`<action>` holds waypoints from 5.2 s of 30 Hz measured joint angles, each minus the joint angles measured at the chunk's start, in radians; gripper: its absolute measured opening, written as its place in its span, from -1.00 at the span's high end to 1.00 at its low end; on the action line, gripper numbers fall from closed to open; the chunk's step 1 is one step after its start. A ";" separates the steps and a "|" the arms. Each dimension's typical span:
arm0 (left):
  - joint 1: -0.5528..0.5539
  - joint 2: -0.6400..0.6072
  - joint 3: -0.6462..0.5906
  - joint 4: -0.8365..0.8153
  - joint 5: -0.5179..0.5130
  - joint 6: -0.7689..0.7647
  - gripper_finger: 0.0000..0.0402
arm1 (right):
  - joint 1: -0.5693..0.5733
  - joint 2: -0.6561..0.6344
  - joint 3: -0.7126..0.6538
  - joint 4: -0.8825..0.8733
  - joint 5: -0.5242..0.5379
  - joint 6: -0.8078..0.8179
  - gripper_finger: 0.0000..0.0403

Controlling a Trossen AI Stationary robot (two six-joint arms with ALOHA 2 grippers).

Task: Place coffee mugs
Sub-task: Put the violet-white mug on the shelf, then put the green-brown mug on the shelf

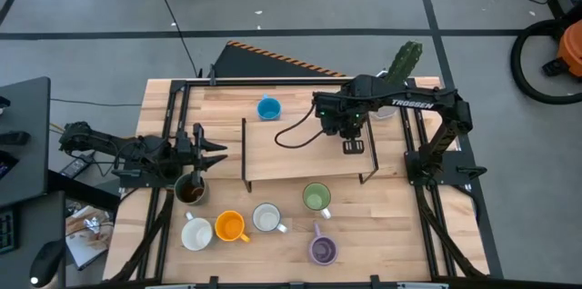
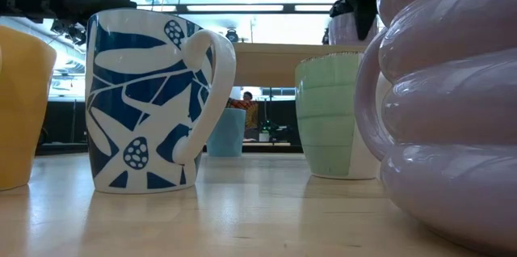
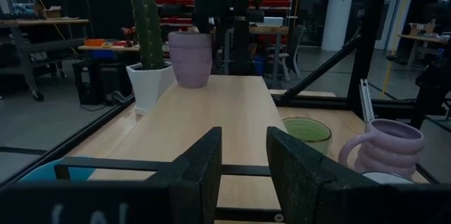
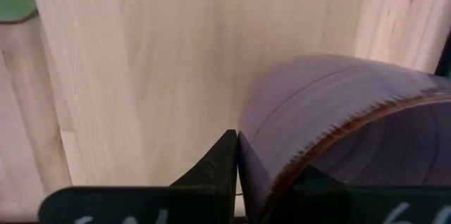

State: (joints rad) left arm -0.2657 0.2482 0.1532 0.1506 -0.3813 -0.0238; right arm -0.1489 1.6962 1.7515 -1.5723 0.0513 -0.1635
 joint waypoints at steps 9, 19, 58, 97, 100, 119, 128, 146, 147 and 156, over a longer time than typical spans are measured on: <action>0.000 0.000 0.000 -0.003 0.000 -0.015 0.41 | -0.056 -0.015 -0.009 0.002 -0.024 -0.057 0.77; 0.000 0.000 0.000 -0.008 0.000 -0.017 0.41 | -0.063 -0.015 -0.038 0.001 -0.026 -0.091 0.77; 0.000 0.000 0.000 -0.006 0.000 -0.018 0.41 | -0.048 -0.122 0.001 0.013 -0.017 0.038 0.01; 0.000 0.000 0.143 -0.116 -0.024 -0.012 0.41 | 0.383 -0.512 -0.435 0.731 0.547 0.181 0.01; -0.010 0.025 0.236 -0.268 -0.024 -0.049 0.41 | 0.427 -0.513 -0.494 0.819 0.588 0.169 0.01; -0.269 0.567 0.801 -1.126 0.009 -0.664 0.41 | 0.550 -0.513 -0.760 1.217 0.658 0.077 0.01; -0.354 0.602 0.813 -1.251 0.138 -1.163 0.41 | 0.625 -0.517 -0.861 1.356 0.663 0.103 0.01; -0.406 1.016 1.051 -1.472 0.225 -1.369 0.59 | 0.672 -0.516 -0.880 1.421 0.689 0.036 0.01; -0.408 1.031 1.051 -1.486 0.225 -1.361 0.59 | 0.672 -0.516 -0.880 1.422 0.689 0.036 0.01; -0.356 1.081 1.051 -1.563 0.206 -1.489 0.33 | 0.658 -0.516 -0.880 1.424 0.660 0.036 0.01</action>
State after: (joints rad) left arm -0.6219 1.3288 1.2037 -1.4122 -0.1751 -1.5127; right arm 0.5094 1.1797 0.8711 -0.1478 0.7116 -0.1272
